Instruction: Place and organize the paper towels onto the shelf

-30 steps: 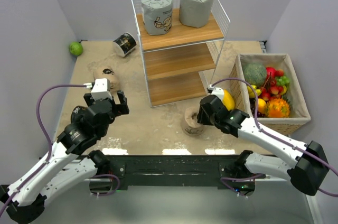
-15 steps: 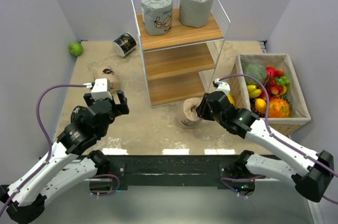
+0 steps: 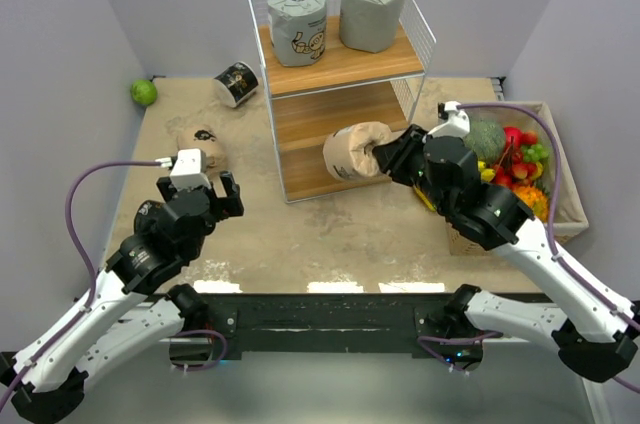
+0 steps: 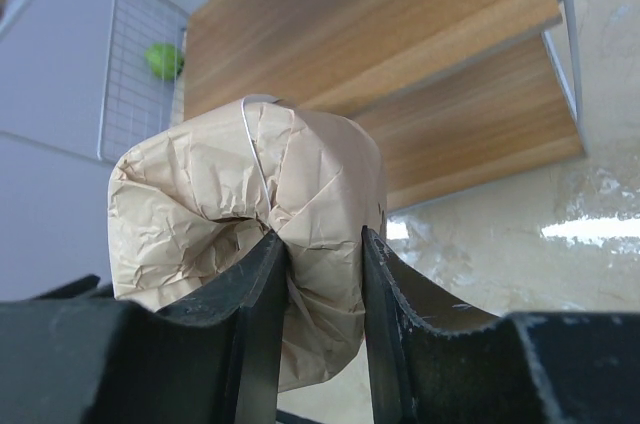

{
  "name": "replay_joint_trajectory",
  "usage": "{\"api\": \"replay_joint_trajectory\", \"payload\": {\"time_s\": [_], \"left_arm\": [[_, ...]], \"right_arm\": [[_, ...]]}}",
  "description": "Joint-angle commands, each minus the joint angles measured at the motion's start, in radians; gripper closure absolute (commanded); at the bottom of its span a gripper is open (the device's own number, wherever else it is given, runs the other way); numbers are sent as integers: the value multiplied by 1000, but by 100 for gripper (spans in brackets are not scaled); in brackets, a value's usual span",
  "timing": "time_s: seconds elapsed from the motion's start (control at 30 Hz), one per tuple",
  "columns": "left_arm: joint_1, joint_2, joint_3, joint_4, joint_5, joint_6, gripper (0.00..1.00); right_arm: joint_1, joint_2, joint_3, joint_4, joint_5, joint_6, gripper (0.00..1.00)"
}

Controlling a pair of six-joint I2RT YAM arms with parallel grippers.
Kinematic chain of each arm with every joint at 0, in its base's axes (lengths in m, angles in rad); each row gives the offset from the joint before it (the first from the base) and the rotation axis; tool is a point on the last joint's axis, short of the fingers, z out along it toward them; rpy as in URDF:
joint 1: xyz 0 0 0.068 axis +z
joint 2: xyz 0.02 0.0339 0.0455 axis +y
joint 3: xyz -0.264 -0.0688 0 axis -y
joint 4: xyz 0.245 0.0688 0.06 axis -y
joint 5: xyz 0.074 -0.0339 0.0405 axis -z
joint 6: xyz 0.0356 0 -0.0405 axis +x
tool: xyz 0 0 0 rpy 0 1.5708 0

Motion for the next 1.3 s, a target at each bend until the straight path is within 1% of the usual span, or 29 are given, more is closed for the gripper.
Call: {"api": "replay_joint_trajectory", "payload": {"time_s": [0.0,0.27,0.43,0.7,0.8,0.93,1.07,1.17,1.2,1.27], "left_arm": [[-1,-23,1,30,-19,-13,3],[-1,-8,1,39,-2,-4,3],[-1,-3,1,41,4,0,3],[-3,-10,1,41,-2,0,3],[-3,-10,-1,38,-3,-3,3],[-1,-8,-1,44,3,2,3],[-1,-5,-1,41,4,2,3],[-3,-11,-1,39,4,2,3],[-1,-11,1,41,4,3,3],[-1,-11,1,41,4,3,3]], "right_arm": [[-4,49,89,78,105,33,69],[-4,123,163,112,194,67,69],[-4,135,184,126,301,96,69],[-4,235,271,140,374,131,68],[-6,262,291,140,409,154,66],[-4,271,288,133,443,211,66],[-6,301,305,117,484,224,66],[-6,305,299,155,486,219,61],[-6,307,295,161,481,217,56],[-4,317,307,152,490,220,52]]}}
